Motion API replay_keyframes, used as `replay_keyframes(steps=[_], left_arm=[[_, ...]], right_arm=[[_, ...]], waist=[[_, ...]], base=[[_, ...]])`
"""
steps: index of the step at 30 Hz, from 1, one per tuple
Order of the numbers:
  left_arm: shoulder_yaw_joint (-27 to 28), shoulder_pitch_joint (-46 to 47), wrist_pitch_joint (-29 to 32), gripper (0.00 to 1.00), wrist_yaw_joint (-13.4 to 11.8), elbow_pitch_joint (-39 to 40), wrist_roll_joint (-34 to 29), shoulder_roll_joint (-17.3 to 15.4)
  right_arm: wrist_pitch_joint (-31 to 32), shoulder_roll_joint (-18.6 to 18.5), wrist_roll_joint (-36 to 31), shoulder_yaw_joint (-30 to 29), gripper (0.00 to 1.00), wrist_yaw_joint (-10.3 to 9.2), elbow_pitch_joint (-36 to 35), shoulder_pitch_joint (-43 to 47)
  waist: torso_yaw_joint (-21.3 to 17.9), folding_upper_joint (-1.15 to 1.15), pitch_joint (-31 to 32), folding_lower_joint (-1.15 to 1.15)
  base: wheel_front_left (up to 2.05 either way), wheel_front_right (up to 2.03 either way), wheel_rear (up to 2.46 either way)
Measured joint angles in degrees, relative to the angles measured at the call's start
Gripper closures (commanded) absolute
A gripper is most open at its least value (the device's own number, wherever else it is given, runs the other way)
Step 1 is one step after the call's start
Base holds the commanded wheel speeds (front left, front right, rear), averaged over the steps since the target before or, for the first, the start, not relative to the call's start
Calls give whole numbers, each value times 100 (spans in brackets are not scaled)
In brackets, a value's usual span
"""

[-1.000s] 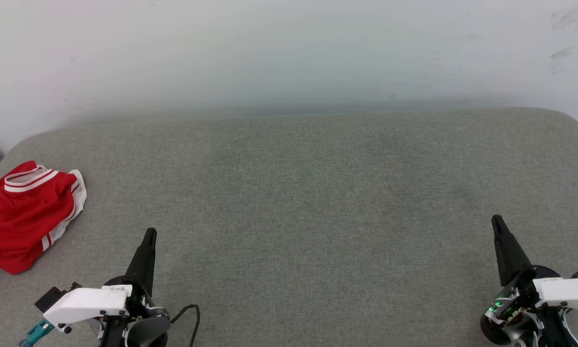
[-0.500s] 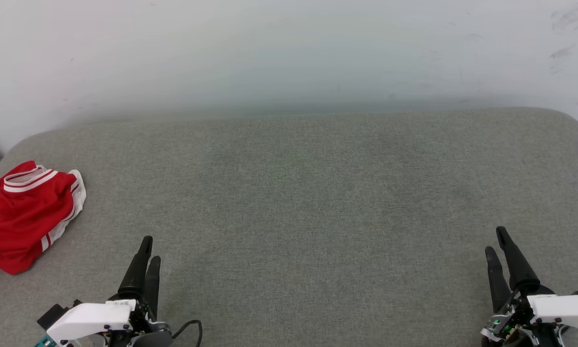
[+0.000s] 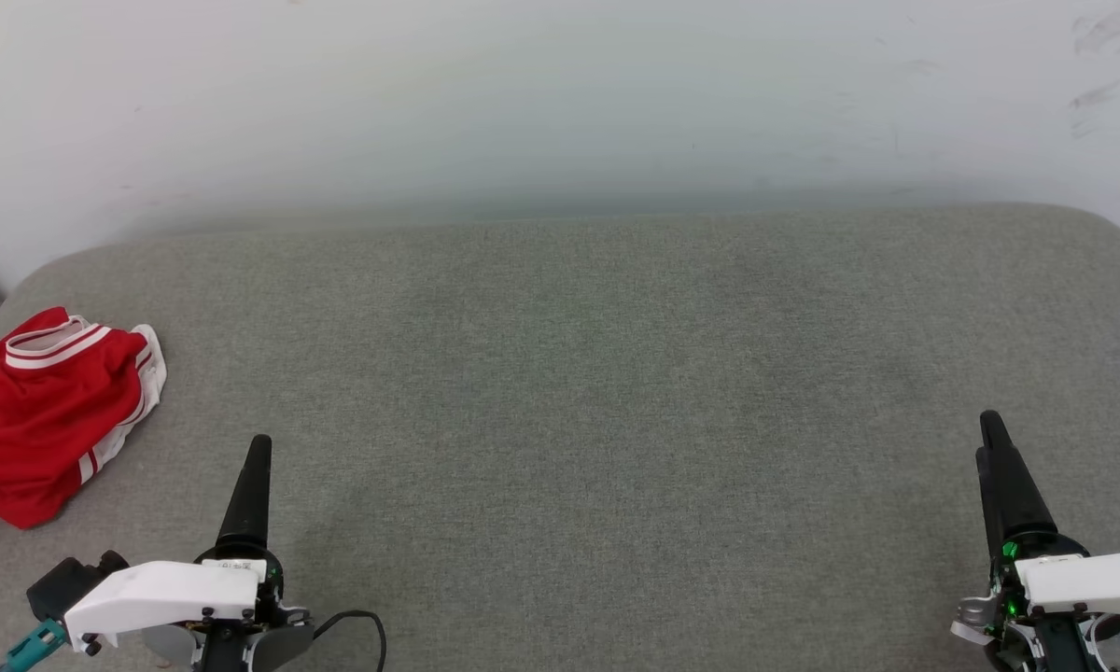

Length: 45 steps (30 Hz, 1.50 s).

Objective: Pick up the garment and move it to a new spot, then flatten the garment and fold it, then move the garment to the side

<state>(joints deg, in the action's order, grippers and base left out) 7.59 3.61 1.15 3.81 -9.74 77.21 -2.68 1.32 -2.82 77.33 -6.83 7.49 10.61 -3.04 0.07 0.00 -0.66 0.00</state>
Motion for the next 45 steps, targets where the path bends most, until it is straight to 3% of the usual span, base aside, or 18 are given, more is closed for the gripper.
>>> replay_keyframes(steps=[17,30,45], left_arm=[[-422,-220,-370,0,-721,491,-2164,-2],[-690,-353,-615,0,-939,570,-3472,-14],[-1040,-536,-867,0,-1063,721,-4555,-136]], right_arm=[[-390,1,-2343,352,0,0,-608,209],[-637,1,-3472,405,0,0,-714,374],[-889,1,-4598,428,0,0,-835,544]], waist=[[4,0,-31,0],[3,0,-1,0],[26,0,-13,0]], base=[[0,0,0],[0,0,0],[0,0,0]])
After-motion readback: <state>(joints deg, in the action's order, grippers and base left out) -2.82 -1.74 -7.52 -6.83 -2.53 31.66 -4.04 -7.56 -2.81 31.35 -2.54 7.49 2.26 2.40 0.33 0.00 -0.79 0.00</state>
